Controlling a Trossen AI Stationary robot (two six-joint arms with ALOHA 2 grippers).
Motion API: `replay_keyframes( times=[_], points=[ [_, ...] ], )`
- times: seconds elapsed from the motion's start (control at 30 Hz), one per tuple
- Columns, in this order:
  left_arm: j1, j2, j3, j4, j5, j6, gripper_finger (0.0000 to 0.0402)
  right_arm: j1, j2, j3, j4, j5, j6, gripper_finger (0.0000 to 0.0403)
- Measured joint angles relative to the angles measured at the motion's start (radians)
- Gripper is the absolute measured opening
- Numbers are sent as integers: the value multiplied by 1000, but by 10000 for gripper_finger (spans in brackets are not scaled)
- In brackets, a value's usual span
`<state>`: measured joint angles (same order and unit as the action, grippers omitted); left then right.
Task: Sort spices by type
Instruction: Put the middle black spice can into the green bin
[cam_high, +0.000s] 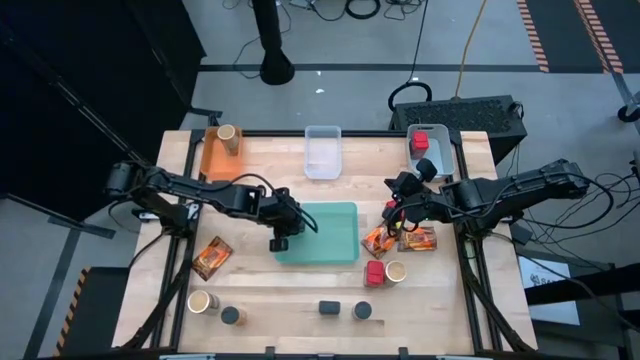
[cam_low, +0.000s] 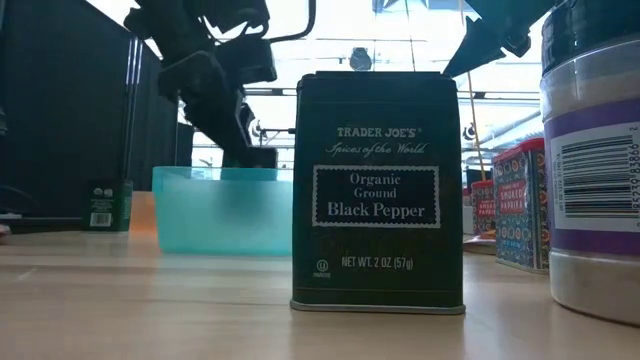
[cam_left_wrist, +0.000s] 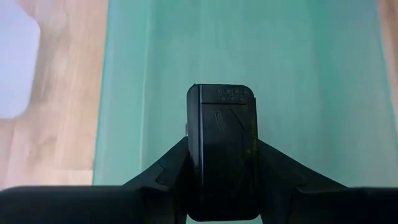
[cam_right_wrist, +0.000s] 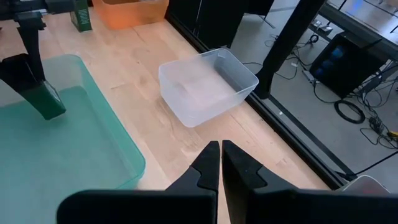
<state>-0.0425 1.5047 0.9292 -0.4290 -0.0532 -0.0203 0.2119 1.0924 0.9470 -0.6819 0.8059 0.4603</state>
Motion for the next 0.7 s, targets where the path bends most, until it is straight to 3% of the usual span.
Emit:
replay_keyframes(
  times=[0.7],
  points=[
    [26, 0, -1, 5, -35, -1, 148, 0, 0, 0, 0, 0, -5, 0]
  ],
)
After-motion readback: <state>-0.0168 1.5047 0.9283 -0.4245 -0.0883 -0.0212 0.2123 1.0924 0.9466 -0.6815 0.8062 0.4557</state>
